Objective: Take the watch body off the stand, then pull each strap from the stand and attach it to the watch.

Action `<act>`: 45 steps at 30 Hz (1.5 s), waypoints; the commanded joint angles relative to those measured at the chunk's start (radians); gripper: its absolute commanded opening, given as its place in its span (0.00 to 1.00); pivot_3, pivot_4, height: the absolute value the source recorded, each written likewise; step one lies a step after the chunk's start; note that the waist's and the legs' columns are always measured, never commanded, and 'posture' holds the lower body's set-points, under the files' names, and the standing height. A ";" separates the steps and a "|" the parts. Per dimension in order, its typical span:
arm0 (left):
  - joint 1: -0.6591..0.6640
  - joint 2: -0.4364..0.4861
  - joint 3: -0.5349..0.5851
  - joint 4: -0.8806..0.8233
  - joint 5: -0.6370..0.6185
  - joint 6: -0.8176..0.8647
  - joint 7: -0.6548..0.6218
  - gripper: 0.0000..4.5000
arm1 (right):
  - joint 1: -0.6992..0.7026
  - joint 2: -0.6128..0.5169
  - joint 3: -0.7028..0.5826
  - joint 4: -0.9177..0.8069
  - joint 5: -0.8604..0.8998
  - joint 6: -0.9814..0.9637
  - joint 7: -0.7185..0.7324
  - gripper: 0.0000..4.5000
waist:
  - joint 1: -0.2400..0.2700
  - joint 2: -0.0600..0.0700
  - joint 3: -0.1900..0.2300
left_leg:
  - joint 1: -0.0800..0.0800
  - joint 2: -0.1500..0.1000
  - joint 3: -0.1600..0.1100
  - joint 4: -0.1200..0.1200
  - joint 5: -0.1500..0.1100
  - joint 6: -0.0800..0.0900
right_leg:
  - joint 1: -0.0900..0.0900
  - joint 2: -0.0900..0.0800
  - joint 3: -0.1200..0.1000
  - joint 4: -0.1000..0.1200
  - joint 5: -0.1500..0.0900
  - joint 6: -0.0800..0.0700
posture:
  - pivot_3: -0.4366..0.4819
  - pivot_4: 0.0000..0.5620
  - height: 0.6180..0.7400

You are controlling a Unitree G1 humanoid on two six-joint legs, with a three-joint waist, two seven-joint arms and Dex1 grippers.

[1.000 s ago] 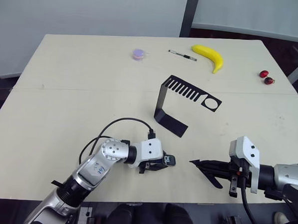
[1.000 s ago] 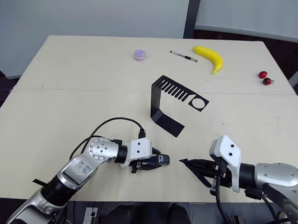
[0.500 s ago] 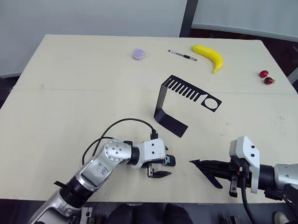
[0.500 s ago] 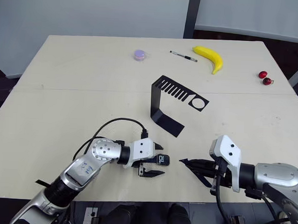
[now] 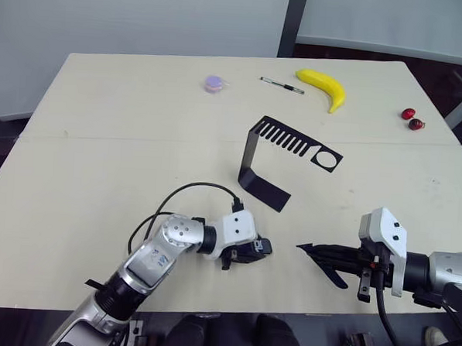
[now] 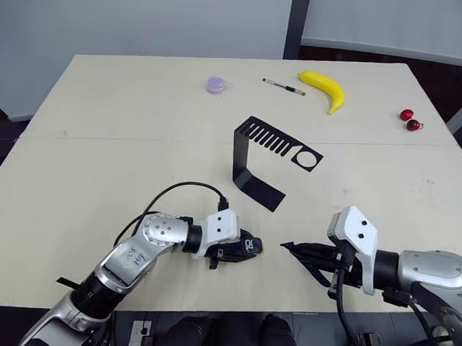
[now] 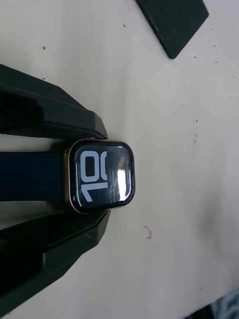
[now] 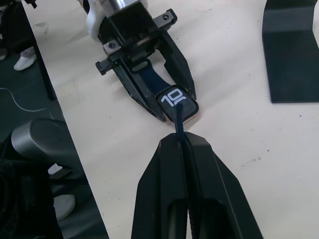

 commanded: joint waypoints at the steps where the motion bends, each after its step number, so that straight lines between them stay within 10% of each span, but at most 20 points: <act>1: -0.056 -0.014 0.114 -0.010 -0.163 0.189 -0.047 0.35 | -0.031 0.003 0.007 -0.047 -0.059 -0.066 -0.012 0.00 | 0.000 0.000 0.000 | 0.000 0.000 0.000 0.000 0.000 0.000 | 0.000 0.000 0.000 0.000 0.000 0.000 | 0.48 0.27 1.00; 15: -0.207 -0.029 0.330 0.131 -0.472 0.604 -0.034 0.35 | -0.215 0.042 0.300 0.007 -0.523 -0.425 -0.024 0.00 | -0.007 0.000 0.000 | 0.000 -0.001 0.000 0.000 0.000 0.000 | -0.001 0.000 0.000 0.004 0.000 0.000 | 0.48 0.27 1.00; 45: -0.218 -0.016 0.321 0.142 -0.533 0.582 0.020 0.35 | -0.243 0.150 0.395 0.095 -0.727 -0.595 -0.011 0.00 | -0.028 0.000 0.000 | 0.000 -0.001 -0.001 0.000 0.000 -0.001 | -0.001 0.000 0.000 0.006 0.000 0.000 | 0.48 0.27 1.00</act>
